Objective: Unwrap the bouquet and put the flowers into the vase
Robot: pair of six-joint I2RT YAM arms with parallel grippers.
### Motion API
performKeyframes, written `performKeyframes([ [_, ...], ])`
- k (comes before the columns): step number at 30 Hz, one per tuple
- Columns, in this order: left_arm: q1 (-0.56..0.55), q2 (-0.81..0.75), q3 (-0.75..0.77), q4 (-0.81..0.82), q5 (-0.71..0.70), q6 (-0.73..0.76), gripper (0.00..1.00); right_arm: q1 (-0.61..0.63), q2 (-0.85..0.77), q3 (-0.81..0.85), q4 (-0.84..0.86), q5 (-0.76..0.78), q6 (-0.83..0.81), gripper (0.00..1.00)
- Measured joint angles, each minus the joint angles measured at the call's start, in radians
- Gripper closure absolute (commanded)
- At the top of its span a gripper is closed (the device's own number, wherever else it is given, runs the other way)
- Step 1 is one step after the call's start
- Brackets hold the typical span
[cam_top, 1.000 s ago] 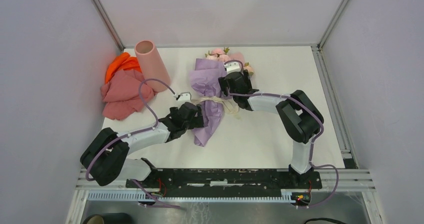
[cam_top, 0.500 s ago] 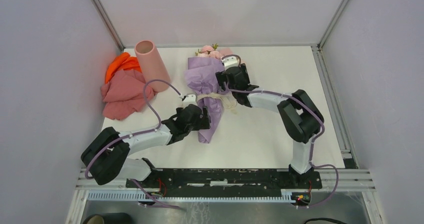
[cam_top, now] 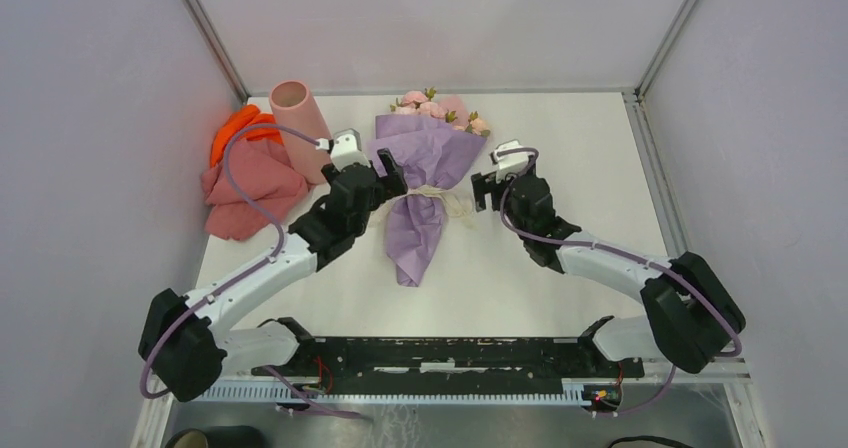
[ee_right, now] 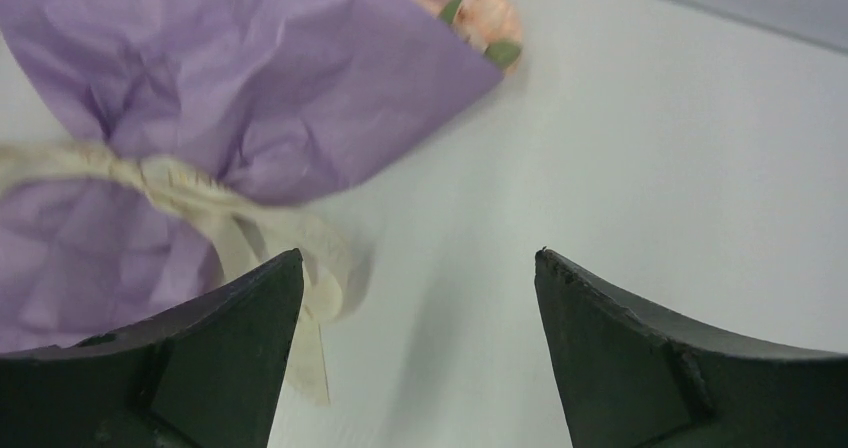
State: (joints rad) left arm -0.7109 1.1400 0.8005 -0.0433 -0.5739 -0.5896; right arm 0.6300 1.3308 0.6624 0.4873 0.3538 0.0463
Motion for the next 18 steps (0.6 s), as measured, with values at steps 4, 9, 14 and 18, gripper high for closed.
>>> performKeyframes([
  [4,0.094,0.095,0.051,0.06,0.053,0.015,0.0,0.0,0.047,-0.09,-0.023,-0.084,-0.003,0.07],
  [9,0.149,0.306,0.15,0.13,0.169,0.026,0.0,0.0,0.123,-0.121,-0.025,-0.153,-0.003,0.05],
  [14,0.163,0.457,0.219,0.179,0.298,0.026,0.0,0.0,0.231,-0.103,-0.009,-0.197,0.0,0.05],
  [18,0.167,0.546,0.271,0.195,0.362,0.026,0.0,0.0,0.292,-0.088,0.007,-0.244,0.012,0.06],
])
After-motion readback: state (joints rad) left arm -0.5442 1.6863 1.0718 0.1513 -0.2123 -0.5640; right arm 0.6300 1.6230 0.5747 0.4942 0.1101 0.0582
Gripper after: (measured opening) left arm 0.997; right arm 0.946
